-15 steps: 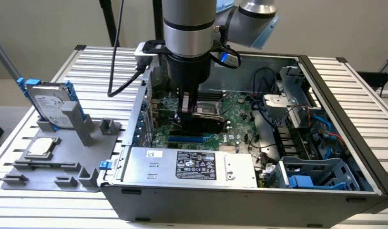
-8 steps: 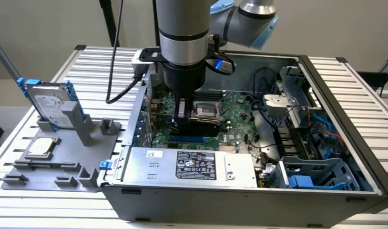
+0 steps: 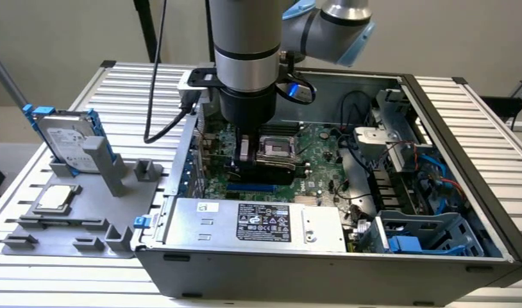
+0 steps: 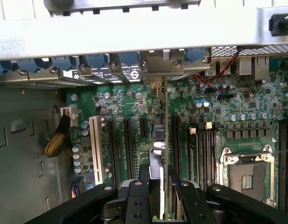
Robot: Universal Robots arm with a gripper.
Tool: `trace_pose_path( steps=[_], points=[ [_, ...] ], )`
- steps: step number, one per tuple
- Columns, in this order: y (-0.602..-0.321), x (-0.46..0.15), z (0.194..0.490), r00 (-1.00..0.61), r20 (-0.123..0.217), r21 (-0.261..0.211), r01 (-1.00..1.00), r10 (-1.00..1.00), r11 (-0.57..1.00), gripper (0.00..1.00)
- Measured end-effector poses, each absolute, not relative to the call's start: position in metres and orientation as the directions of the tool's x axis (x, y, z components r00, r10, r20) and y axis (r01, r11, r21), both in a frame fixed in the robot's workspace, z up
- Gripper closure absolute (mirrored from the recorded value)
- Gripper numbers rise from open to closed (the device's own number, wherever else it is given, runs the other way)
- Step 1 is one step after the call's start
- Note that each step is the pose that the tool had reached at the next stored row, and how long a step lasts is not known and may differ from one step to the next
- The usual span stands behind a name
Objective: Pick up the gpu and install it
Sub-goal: 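Insert the gpu into the slot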
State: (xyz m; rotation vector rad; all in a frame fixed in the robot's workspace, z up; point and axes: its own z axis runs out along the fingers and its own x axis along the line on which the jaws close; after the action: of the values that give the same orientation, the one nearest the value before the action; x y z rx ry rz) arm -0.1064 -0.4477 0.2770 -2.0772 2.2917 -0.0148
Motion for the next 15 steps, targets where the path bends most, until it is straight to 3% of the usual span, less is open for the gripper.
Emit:
trace_pose_path(
  steps=[15],
  points=[
    [-0.4452, -0.1063, 0.2704, -0.045, -0.03, -0.04, -0.998, -0.999, 0.047, 0.73]
  ],
)
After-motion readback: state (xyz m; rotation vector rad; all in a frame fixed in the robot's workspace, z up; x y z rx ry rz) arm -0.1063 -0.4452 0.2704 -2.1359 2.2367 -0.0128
